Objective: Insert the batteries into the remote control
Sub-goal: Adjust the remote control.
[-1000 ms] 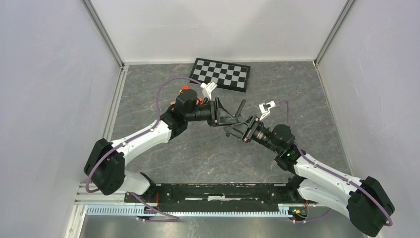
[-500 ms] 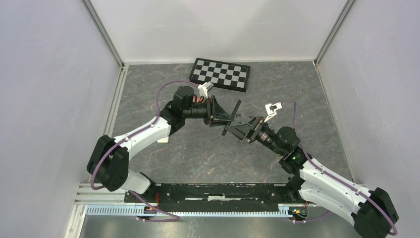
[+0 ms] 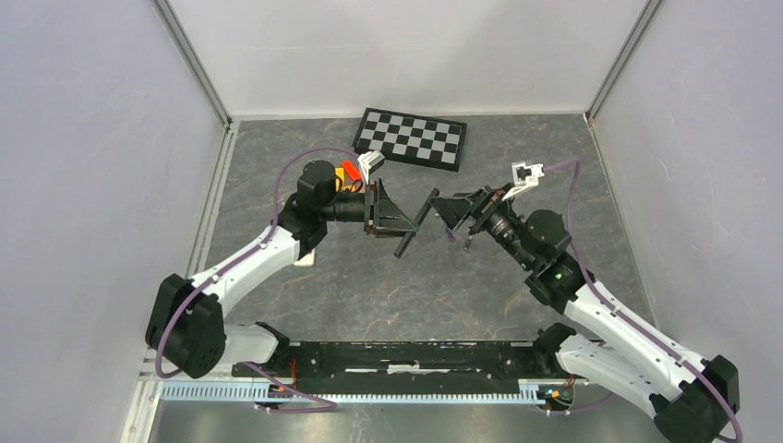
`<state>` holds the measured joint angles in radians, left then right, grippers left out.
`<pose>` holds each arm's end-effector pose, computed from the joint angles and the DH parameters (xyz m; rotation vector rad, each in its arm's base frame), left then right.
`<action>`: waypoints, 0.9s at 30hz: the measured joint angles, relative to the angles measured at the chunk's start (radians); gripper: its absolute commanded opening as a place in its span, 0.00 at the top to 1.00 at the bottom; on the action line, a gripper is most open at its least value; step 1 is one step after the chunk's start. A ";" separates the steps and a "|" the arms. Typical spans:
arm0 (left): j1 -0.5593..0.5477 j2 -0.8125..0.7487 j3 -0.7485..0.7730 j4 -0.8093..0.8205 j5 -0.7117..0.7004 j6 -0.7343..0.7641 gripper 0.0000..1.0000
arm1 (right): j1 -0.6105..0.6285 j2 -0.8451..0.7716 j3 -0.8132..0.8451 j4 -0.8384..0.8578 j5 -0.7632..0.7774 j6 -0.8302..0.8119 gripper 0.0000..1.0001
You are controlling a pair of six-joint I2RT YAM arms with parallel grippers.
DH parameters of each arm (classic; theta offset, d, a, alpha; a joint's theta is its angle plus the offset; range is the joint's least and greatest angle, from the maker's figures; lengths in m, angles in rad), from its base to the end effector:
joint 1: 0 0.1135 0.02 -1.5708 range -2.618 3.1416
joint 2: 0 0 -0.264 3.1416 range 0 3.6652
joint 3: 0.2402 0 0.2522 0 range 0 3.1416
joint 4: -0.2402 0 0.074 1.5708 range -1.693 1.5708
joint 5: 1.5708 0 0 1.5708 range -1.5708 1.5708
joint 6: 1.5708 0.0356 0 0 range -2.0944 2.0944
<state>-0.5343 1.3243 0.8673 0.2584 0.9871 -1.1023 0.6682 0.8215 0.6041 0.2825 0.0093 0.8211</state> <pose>0.2376 -0.1751 0.2968 0.2850 2.1648 -1.9291 0.1585 0.1247 0.3197 0.1323 1.6207 1.1707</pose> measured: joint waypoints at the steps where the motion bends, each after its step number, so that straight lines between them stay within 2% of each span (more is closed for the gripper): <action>1: 0.000 -0.010 0.000 0.006 0.016 0.000 0.66 | -0.010 0.011 0.016 0.001 -0.021 -0.049 0.02; 5: 0.000 -0.039 0.000 0.016 0.080 0.005 0.66 | -0.052 0.035 0.095 -0.016 -0.170 -0.329 0.02; 9: 0.004 -0.042 0.000 0.001 0.125 0.043 0.66 | -0.062 0.029 0.166 -0.049 -0.381 -0.656 0.02; 12: 0.010 -0.042 0.000 -0.029 0.145 0.077 0.66 | -0.063 0.062 0.261 -0.174 -0.576 -0.898 0.02; 16: 0.014 -0.042 0.002 -0.090 0.161 0.143 0.68 | -0.062 0.169 0.415 -0.394 -0.749 -1.176 0.02; 19: 0.018 -0.034 0.021 -0.200 0.170 0.239 0.68 | -0.063 0.256 0.491 -0.586 -0.823 -1.373 0.02; 22: 0.018 -0.014 0.064 -0.359 0.168 0.375 0.68 | -0.067 0.292 0.498 -0.712 -0.871 -1.511 0.05; 27: 0.021 -0.001 0.137 -0.621 0.156 0.624 0.68 | -0.076 0.308 0.498 -0.832 -0.949 -1.666 0.12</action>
<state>-0.5133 1.3235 1.0039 -0.3622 1.1435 -0.4778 0.5922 1.1294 1.1019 -0.5491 -0.9401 -0.8444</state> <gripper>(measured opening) 0.486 0.924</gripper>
